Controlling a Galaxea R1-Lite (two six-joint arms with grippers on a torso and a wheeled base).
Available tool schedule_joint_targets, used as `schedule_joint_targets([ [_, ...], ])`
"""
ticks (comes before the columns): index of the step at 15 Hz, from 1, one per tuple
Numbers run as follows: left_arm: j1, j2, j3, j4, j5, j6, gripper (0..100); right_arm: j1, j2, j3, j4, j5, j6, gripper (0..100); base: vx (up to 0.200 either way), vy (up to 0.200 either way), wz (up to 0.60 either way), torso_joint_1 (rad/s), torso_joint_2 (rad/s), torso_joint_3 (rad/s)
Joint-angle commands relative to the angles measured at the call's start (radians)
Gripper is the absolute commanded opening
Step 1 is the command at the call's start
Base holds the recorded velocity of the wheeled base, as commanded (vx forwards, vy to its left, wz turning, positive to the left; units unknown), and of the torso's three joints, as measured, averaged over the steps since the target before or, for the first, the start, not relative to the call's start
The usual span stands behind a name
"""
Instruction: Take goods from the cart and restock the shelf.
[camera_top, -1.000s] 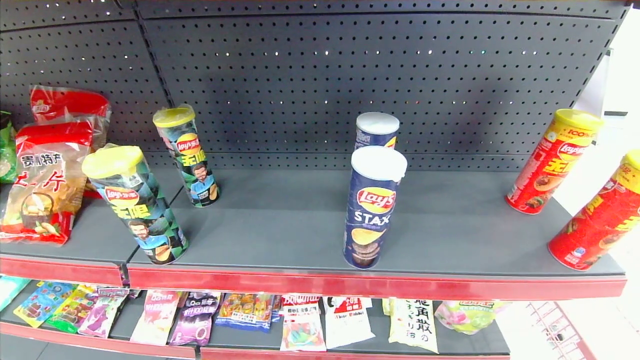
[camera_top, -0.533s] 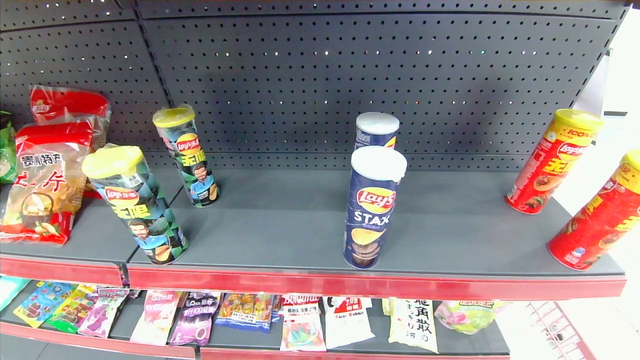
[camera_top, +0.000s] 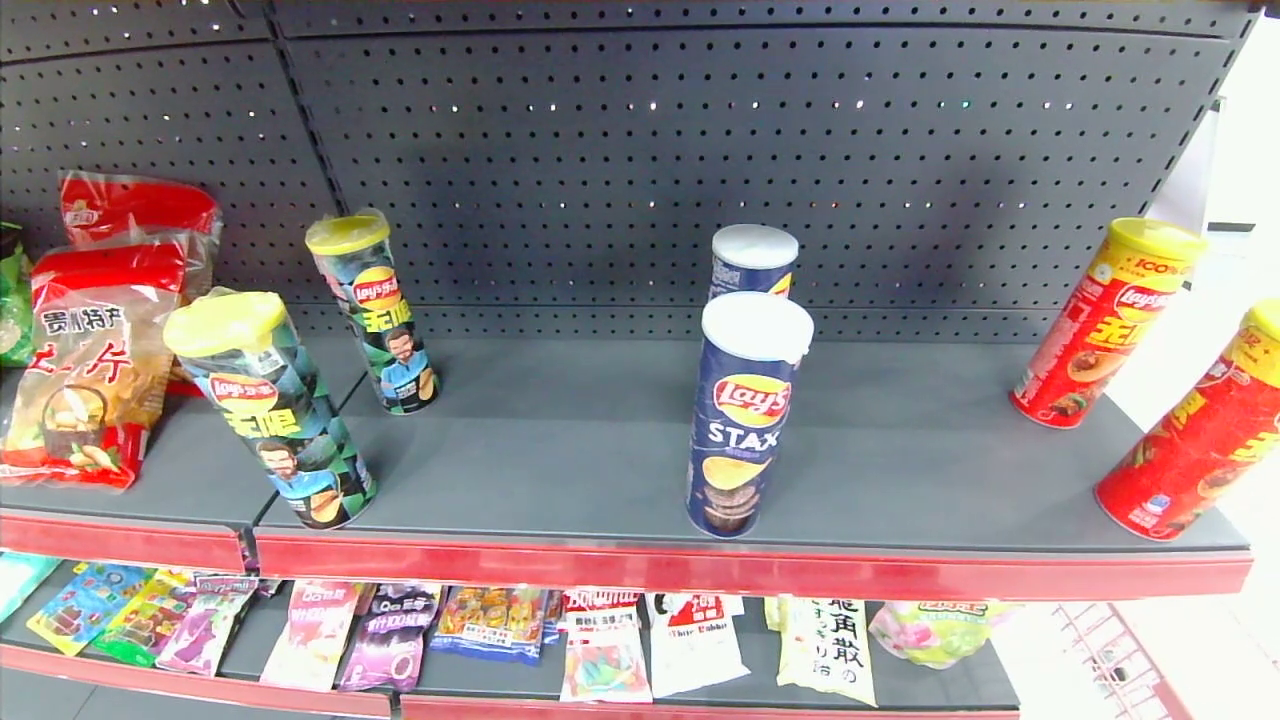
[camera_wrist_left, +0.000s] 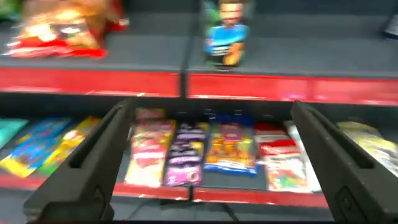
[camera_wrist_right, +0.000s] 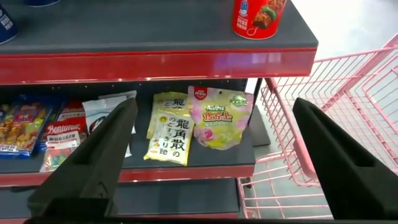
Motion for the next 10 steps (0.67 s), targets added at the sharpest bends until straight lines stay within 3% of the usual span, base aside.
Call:
schedule_joint_targets([
  [1, 0.0, 0.003, 0.016, -0.006, -0.113, 0.029, 100, 0.001, 0.003, 0.0, -0.001, 0.0, -0.002, 100, 0.0, 0.0, 0.0, 0.0, 0.0, 0.0],
  [4, 0.0, 0.003, 0.033, -0.009, -0.048, 0.008, 100, 0.001, 0.003, 0.0, -0.001, 0.0, 0.001, 100, 0.0, 0.0, 0.0, 0.0, 0.0, 0.0],
  [10, 0.0, 0.003, 0.033, -0.009, -0.048, 0.008, 100, 0.001, 0.003, 0.0, 0.0, 0.0, 0.001, 100, 0.0, 0.0, 0.0, 0.0, 0.0, 0.0],
])
